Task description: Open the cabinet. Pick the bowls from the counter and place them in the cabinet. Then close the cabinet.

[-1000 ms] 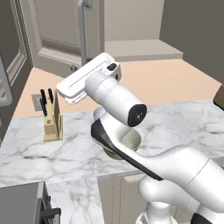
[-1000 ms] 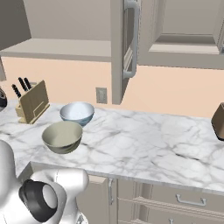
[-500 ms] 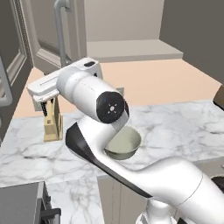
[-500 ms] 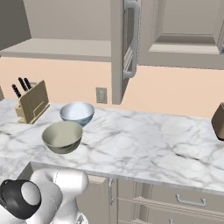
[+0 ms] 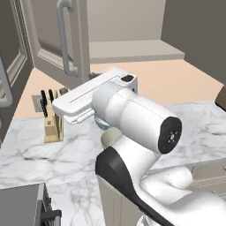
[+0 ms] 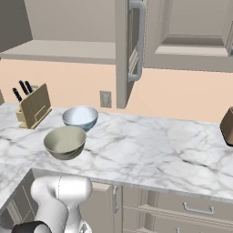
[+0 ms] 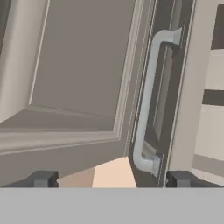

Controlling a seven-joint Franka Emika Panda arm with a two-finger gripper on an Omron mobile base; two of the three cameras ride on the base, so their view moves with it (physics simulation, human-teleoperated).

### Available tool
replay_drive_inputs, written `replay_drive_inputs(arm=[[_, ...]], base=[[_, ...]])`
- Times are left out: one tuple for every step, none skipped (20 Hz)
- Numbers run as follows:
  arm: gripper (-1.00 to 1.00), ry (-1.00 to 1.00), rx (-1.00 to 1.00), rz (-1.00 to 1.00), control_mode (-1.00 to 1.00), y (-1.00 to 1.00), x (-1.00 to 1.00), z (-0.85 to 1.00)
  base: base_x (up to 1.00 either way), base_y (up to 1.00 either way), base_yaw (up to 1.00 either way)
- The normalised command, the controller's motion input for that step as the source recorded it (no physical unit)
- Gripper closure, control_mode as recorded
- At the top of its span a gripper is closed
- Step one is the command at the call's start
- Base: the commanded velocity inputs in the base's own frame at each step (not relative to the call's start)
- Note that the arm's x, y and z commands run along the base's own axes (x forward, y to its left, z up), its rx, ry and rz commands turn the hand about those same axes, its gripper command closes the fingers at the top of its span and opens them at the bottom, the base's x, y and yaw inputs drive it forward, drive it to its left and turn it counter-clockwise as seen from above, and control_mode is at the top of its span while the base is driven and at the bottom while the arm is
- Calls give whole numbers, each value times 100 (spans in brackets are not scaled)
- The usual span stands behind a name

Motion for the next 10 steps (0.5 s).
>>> replay_drive_inputs(arm=[[-100,-18,8,8,-100,-72,-100,4],[-100,-12,9,7,-100,-89,-100,2],[-100,-5,11,7,-100,-100,-66,0],[-100,0,12,9,-100,-100,-43,0],[-100,0,8,12,-100,-100,-15,0],[-100,3,7,7,-100,-100,0,0],[-100,4,6,6,-100,-100,0,0],[-100,5,9,8,-100,-100,0,0],[-100,7,10,9,-100,-100,0,0],[-100,11,11,11,-100,-100,5,0]], base=[[0,0,0],[0,0,0],[0,0,0],[0,0,0],[0,0,0],[0,0,0],[0,0,0],[0,0,0],[0,0,0],[0,0,0]])
